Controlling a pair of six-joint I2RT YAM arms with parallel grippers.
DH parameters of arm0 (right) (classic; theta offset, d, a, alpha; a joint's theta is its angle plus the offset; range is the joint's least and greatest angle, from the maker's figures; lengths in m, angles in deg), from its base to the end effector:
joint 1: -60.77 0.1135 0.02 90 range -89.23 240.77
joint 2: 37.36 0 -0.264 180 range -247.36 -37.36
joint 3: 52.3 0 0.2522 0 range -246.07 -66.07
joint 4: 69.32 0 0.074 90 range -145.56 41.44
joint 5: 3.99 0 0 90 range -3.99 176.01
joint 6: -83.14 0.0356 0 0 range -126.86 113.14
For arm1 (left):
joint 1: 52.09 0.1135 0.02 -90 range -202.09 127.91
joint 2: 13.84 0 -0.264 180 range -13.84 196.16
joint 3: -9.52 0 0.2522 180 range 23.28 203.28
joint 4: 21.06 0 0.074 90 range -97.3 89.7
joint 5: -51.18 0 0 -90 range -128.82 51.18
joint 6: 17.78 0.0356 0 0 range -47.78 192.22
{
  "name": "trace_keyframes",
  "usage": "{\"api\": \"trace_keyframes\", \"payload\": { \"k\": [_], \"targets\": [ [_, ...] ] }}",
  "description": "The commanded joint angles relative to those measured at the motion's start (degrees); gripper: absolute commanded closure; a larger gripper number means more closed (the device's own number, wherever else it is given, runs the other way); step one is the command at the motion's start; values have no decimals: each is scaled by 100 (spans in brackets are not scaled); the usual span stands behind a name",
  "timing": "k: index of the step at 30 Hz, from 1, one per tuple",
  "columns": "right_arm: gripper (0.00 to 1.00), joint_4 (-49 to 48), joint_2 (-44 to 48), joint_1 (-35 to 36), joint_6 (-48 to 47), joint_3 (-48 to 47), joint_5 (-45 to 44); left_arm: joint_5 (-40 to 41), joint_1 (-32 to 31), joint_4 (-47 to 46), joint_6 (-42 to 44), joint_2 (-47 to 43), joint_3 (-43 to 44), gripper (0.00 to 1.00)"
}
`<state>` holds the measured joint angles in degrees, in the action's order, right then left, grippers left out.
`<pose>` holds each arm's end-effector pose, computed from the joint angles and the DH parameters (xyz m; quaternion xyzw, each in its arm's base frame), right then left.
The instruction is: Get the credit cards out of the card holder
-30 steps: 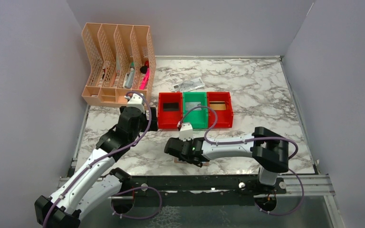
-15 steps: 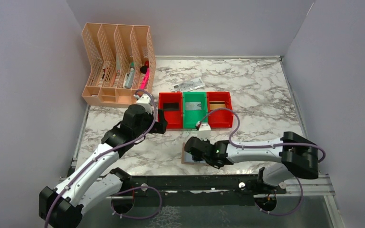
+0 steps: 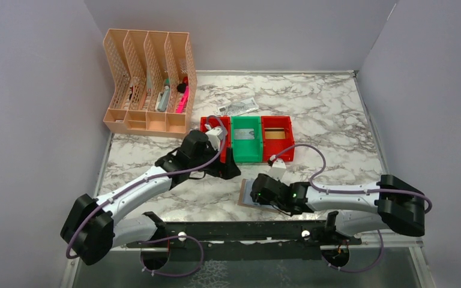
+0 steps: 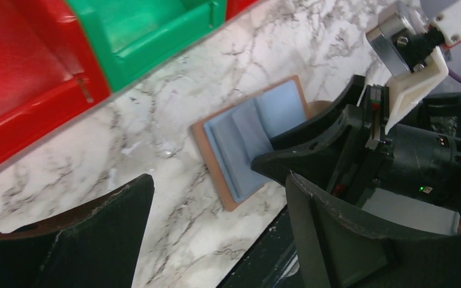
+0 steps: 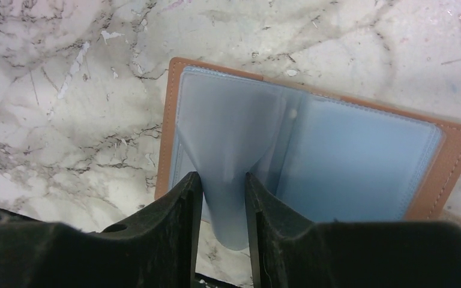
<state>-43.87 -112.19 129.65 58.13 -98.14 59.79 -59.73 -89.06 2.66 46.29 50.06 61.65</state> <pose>0.0987 0.2118 0.1599 0.0377 0.9292 0.1890 0.3152 0.1826 -0.1533 0.2369 0.1668 0.8622 -0.3726 0.3000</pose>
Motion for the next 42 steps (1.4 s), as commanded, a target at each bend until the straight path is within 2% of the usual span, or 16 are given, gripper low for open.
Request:
{"api": "trace_keyframes", "payload": {
  "k": [1, 6, 17, 23, 29, 35, 40, 42],
  "targets": [
    [62, 217, 414, -24, 468, 263, -171, -150, -627, -763, -316, 432, 115, 17],
    [59, 456, 860, -24, 662, 531, -342, -74, -1041, -1235, -610, 1089, 206, 19],
    [57, 1034, 1771, -25, 1192, 1060, -460, -115, -1690, -2156, -1190, 2434, 673, 20],
    [56, 1199, 2202, -24, 1297, 1265, -533, -151, -1966, -2209, -1298, 3135, 1221, 21],
    [55, 1299, 2403, -24, 1339, 1356, -566, -225, -2138, -2065, -1297, 3698, 1584, 27],
    [55, 1388, 2543, -24, 1424, 1429, -599, -42, -2218, -1930, -1391, 3946, 1688, 44],
    [54, 1363, 2685, -24, 1398, 1458, -616, -18, -2222, -1809, -1238, 3917, 1743, 73],
    [50, 1312, 2699, -24, 1248, 1412, -600, 115, -2224, -1629, -1137, 3861, 1757, 82]
  ]
}}
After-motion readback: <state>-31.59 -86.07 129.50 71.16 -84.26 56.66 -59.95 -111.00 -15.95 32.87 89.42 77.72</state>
